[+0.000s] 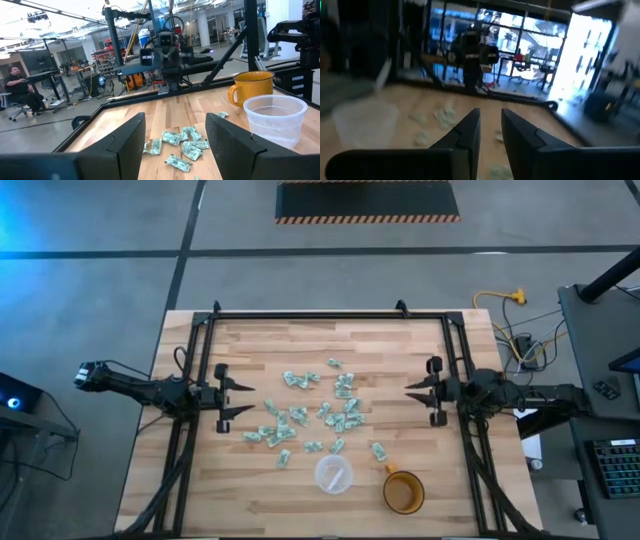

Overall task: Pick and place Stevia / Truvia into bins
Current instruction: Put the stevia packet into the transparent bin

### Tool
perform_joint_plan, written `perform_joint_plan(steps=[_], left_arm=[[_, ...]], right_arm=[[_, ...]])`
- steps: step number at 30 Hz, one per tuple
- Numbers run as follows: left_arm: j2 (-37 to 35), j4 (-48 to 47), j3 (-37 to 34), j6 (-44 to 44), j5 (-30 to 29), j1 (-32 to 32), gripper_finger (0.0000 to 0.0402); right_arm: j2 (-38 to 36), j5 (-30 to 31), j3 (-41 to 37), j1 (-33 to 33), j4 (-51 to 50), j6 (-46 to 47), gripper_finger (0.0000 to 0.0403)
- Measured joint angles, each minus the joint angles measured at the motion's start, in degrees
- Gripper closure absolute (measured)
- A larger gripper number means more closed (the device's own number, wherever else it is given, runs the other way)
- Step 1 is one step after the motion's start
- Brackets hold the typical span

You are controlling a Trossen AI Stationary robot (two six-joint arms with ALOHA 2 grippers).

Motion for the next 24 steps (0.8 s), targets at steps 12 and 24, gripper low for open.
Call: perform_joint_plan(steps=[12,24], left_arm=[[0.0,0.0,0.0,0.0,0.0,0.0,0.0210],[0.0,6.9,0.0,-0.1,0.0,0.0,0.0210]], right_arm=[[0.0,0.2,0.0,0.0,0.0,12.8,0.0335],[0.0,0.2,0.0,0.0,-0.3,12.5,0.0335]])
